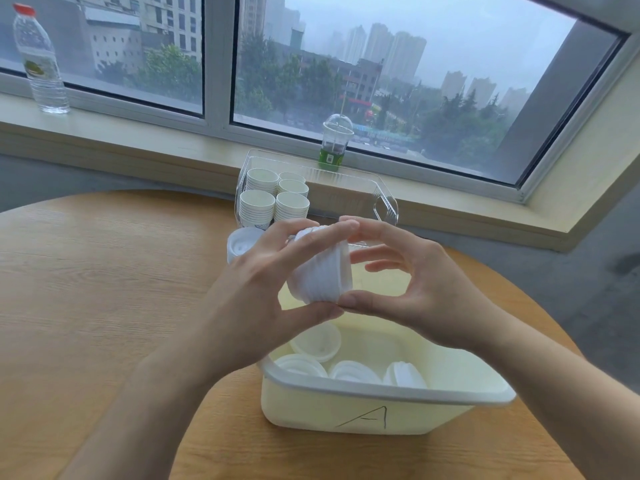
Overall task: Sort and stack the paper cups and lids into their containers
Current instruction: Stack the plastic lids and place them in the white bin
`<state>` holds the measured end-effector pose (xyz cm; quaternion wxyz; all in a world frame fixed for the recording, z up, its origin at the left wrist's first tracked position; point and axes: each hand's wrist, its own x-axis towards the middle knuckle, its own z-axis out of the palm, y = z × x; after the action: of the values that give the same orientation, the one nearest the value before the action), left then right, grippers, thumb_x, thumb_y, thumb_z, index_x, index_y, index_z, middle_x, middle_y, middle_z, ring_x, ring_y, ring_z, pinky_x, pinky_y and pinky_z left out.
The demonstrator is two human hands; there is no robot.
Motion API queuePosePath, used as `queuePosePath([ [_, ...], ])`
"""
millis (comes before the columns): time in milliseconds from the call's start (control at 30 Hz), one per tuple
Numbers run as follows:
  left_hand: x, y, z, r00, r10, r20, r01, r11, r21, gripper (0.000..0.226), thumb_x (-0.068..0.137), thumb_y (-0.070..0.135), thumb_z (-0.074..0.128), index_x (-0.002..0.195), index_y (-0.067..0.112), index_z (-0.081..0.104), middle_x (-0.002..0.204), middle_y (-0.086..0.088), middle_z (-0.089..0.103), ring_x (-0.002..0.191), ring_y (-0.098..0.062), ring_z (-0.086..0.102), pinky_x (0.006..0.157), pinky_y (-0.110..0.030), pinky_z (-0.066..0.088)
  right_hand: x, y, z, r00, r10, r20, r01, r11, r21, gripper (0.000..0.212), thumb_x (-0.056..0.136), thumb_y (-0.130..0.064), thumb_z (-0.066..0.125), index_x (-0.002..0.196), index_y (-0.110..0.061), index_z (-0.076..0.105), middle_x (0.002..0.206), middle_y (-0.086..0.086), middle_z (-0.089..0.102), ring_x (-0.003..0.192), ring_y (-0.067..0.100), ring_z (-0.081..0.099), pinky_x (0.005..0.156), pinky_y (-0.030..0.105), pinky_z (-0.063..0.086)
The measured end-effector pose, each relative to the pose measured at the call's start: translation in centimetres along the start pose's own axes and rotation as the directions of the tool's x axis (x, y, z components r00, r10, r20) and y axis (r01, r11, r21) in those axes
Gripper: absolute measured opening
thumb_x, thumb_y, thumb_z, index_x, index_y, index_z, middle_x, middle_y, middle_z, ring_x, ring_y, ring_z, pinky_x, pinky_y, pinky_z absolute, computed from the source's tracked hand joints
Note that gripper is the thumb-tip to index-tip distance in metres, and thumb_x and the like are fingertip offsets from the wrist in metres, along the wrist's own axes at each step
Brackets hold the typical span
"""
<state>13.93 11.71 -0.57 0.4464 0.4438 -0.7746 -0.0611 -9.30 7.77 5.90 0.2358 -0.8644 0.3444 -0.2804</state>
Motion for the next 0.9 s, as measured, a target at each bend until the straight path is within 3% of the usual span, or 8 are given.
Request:
queuePosePath([
  [233, 0.0, -0.5, -1.0, 0.998, -0.006, -0.067, 0.010, 0.998, 0.061, 0.072, 0.083, 0.064, 0.067, 0.150, 0.056, 0.042, 0.149, 0.015, 0.049, 0.129, -0.013, 0.056, 0.095, -0.051, 0.055, 0.9, 1.0, 0.6, 0.990, 0.090, 0.109, -0.097, 0.993, 0.066, 0.084, 0.080, -0.047, 0.083, 0.154, -0.042, 0.043, 0.135, -0.014, 0.064, 0.117, 0.004, 0.069, 0.103, 0.033, 0.054],
  [367, 0.0, -0.8, -1.5, 0.994, -0.030, -0.102, 0.037, 0.997, 0.069, 0.073, 0.084, 0.064, 0.064, 0.152, 0.053, 0.041, 0.148, 0.014, 0.048, 0.121, -0.014, 0.057, 0.092, -0.049, 0.056, 1.8, 2.8, 1.2, 0.953, 0.196, 0.231, -0.148, 0.967, -0.209, 0.079, 0.080, -0.051, 0.086, 0.148, -0.047, 0.046, 0.132, -0.021, 0.063, 0.114, -0.008, 0.063, 0.100, 0.023, 0.052],
  [500, -0.1, -0.9, -1.4, 0.994, -0.042, -0.097, 0.047, 0.997, 0.054, 0.074, 0.084, 0.066, 0.064, 0.153, 0.053, 0.040, 0.148, 0.013, 0.049, 0.123, -0.014, 0.056, 0.095, -0.050, 0.055, 2.4, 3.9, 2.9, 0.845, 0.292, 0.449, -0.096, 0.907, -0.409, 0.073, 0.080, -0.058, 0.083, 0.143, -0.050, 0.048, 0.133, -0.024, 0.058, 0.113, -0.005, 0.061, 0.102, 0.024, 0.049],
  [733, -0.1, -0.9, -1.5, 0.993, -0.061, -0.098, 0.064, 0.998, 0.023, 0.078, 0.082, 0.054, 0.075, 0.151, 0.057, 0.040, 0.148, 0.018, 0.047, 0.125, -0.011, 0.054, 0.098, -0.045, 0.053, 2.6, 3.9, 6.1, 0.718, 0.304, 0.626, -0.018, 0.907, -0.420, 0.046, 0.094, -0.044, 0.075, 0.137, -0.037, 0.061, 0.113, -0.015, 0.071, 0.101, 0.008, 0.068, 0.096, 0.030, 0.052],
  [900, -0.1, -0.8, -1.4, 0.994, -0.066, -0.085, 0.069, 0.997, 0.029, 0.079, 0.082, 0.055, 0.075, 0.151, 0.058, 0.039, 0.148, 0.019, 0.047, 0.126, -0.012, 0.054, 0.098, -0.047, 0.053, 2.7, 4.5, 6.4, 0.705, 0.315, 0.635, -0.082, 0.926, -0.368, 0.032, 0.098, -0.032, 0.071, 0.130, -0.035, 0.066, 0.111, -0.012, 0.073, 0.098, 0.009, 0.066, 0.087, 0.021, 0.048],
])
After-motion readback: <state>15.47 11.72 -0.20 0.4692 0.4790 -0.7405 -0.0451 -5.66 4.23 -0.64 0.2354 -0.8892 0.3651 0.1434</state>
